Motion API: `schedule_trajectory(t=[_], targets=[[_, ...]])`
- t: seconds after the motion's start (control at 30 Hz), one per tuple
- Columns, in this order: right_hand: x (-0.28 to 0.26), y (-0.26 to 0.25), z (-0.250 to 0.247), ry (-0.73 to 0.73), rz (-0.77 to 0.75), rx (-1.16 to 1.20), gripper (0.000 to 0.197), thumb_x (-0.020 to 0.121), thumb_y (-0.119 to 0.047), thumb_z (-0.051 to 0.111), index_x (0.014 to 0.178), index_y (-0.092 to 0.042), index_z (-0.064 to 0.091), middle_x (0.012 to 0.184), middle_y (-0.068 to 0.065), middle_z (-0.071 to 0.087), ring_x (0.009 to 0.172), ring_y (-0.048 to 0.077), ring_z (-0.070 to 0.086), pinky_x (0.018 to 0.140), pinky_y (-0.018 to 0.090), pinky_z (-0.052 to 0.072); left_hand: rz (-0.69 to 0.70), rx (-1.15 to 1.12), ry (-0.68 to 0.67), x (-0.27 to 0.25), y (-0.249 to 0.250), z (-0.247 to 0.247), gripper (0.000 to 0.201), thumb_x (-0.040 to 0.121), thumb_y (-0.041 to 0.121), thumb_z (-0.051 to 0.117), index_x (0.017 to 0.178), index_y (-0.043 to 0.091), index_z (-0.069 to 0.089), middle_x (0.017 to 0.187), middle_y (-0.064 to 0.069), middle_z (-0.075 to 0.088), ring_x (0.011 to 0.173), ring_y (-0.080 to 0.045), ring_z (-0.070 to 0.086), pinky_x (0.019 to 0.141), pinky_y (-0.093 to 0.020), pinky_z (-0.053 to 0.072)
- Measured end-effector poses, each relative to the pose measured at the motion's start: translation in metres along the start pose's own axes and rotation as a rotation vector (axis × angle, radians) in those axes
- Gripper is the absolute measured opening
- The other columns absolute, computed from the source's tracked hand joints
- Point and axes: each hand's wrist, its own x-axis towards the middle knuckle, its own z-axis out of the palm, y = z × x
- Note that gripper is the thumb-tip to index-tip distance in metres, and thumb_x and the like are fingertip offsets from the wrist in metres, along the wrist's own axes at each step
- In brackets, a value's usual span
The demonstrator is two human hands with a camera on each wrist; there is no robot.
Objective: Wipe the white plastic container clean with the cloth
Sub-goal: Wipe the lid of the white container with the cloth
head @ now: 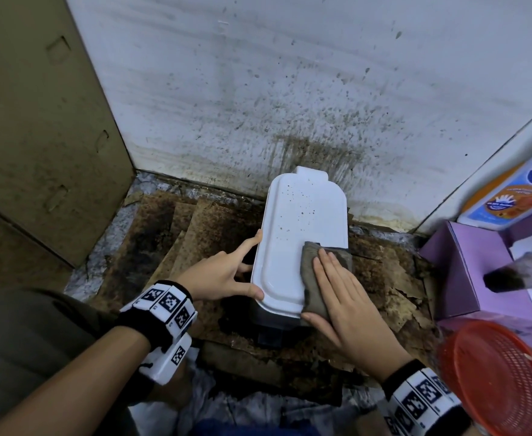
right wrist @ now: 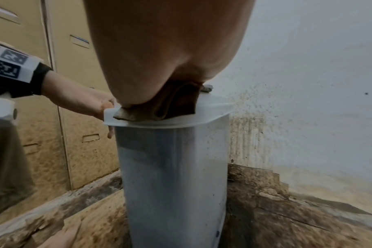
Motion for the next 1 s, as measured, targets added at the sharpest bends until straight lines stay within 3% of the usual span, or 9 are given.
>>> schedule_trajectory(t=[0.17, 0.33, 0.5, 0.67, 0.83, 0.93, 1.0], targets=[[0.007, -0.012, -0.002, 0.006, 0.023, 0.083, 0.077, 0.105, -0.057, 0.030, 0.160, -0.013, -0.001, 0.169, 0.006, -0.007, 0.156, 0.021, -0.005, 0.125, 0.045, 0.017, 0.009, -0.046, -0.008, -0.001, 0.000, 0.001, 0.113, 0.085, 0.049, 0.076, 0.156, 0.047, -0.013, 0.136, 0.017, 0.063, 0.132, 0.002, 0.051, 0.113, -0.031, 0.040], [0.030, -0.035, -0.002, 0.005, 0.010, 0.095, 0.075, 0.106, -0.056, 0.025, 0.160, -0.012, -0.003, 0.168, 0.008, -0.010, 0.156, 0.020, -0.010, 0.126, 0.043, 0.013, 0.035, -0.081, -0.004, -0.001, -0.002, 0.002, 0.113, 0.086, 0.046, 0.076, 0.157, 0.046, -0.011, 0.130, 0.014, 0.067, 0.125, 0.005, 0.057, 0.113, -0.035, 0.043], [0.047, -0.050, 0.000, 0.021, -0.002, 0.082, 0.076, 0.106, -0.057, 0.023, 0.160, -0.009, 0.000, 0.168, 0.011, -0.006, 0.156, 0.022, -0.007, 0.126, 0.043, 0.014, 0.055, -0.083, -0.016, 0.000, -0.003, 0.002, 0.114, 0.081, 0.058, 0.073, 0.156, 0.048, -0.013, 0.129, 0.017, 0.067, 0.118, 0.005, 0.062, 0.112, -0.036, 0.045], [0.039, -0.043, -0.001, 0.016, -0.025, 0.047, 0.076, 0.105, -0.056, 0.026, 0.160, -0.007, 0.005, 0.168, 0.012, 0.001, 0.156, 0.022, -0.002, 0.125, 0.043, 0.018, 0.061, -0.047, -0.015, 0.001, -0.004, 0.003, 0.115, 0.079, 0.064, 0.070, 0.155, 0.049, -0.015, 0.128, 0.022, 0.066, 0.120, 0.004, 0.061, 0.114, -0.036, 0.041], [0.016, -0.025, -0.001, -0.010, -0.059, -0.005, 0.078, 0.105, -0.057, 0.032, 0.160, -0.007, 0.007, 0.168, 0.011, 0.002, 0.156, 0.022, 0.000, 0.124, 0.041, 0.021, 0.051, -0.017, -0.011, 0.002, -0.009, 0.004, 0.118, 0.070, 0.084, 0.064, 0.149, 0.059, -0.019, 0.131, 0.023, 0.063, 0.124, -0.006, 0.061, 0.114, -0.044, 0.040], [0.003, -0.016, -0.001, -0.008, -0.037, -0.005, 0.078, 0.104, -0.057, 0.033, 0.160, -0.009, 0.006, 0.169, 0.009, 0.001, 0.156, 0.021, 0.001, 0.123, 0.042, 0.022, 0.041, -0.006, -0.013, 0.003, -0.007, 0.004, 0.117, 0.070, 0.085, 0.063, 0.148, 0.060, -0.020, 0.133, 0.021, 0.063, 0.129, -0.008, 0.058, 0.113, -0.045, 0.040], [0.000, -0.015, -0.001, 0.005, -0.018, 0.019, 0.079, 0.104, -0.057, 0.035, 0.160, -0.010, 0.006, 0.169, 0.008, 0.001, 0.156, 0.020, 0.001, 0.123, 0.041, 0.021, 0.046, -0.003, -0.006, 0.002, -0.006, 0.003, 0.116, 0.071, 0.083, 0.063, 0.149, 0.059, -0.019, 0.132, 0.021, 0.063, 0.120, -0.007, 0.063, 0.109, -0.042, 0.044]])
